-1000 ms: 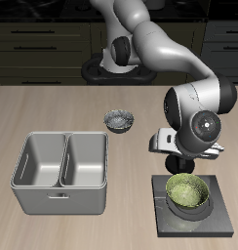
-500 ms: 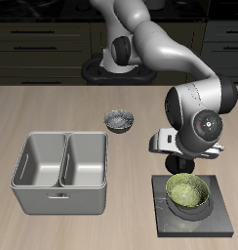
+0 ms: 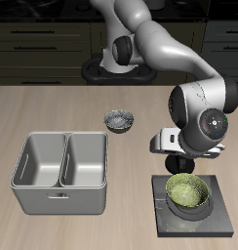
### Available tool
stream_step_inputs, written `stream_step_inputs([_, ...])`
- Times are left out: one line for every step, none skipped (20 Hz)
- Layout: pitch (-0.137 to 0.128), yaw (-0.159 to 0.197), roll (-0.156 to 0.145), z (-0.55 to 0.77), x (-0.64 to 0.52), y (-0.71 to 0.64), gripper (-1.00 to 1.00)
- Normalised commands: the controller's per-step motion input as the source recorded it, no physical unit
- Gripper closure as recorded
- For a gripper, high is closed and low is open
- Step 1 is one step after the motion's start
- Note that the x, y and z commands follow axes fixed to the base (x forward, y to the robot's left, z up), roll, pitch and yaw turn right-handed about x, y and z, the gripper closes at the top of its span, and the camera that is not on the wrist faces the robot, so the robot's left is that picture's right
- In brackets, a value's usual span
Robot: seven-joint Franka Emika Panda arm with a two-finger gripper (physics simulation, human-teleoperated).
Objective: Place the green bowl on the flat stove and turn on the flat stove
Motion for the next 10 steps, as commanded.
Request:
stream_step_inputs([-0.027, 0.061, -0.005, 0.07, -0.04, -0.10, 1.00])
stream_step_inputs([-0.004, 0.048, 0.008, 0.03, -0.09, -0.13, 1.00])
stream_step_inputs([-0.001, 0.041, -0.035, 0.03, -0.09, -0.17, 1.00])
stream_step_inputs([-0.002, 0.049, -0.027, 0.03, 0.04, -0.47, 1.00])
stream_step_inputs([0.011, 0.024, -0.042, 0.03, 0.02, -0.29, 1.00])
stream_step_inputs([-0.018, 0.032, -0.011, 0.06, -0.15, -0.04, 1.00])
stream_step_inputs([-0.037, 0.070, -0.035, 0.15, -0.01, -0.37, 1.00])
stream_step_inputs([0.001, 0.011, -0.011, 0.02, -0.14, 0.08, 1.00])
stream_step_inputs([-0.049, 0.063, -0.040, 0.18, -0.02, -0.31, 1.00])
stream_step_inputs([-0.021, 0.056, -0.002, 0.12, -0.03, -0.24, 1.00])
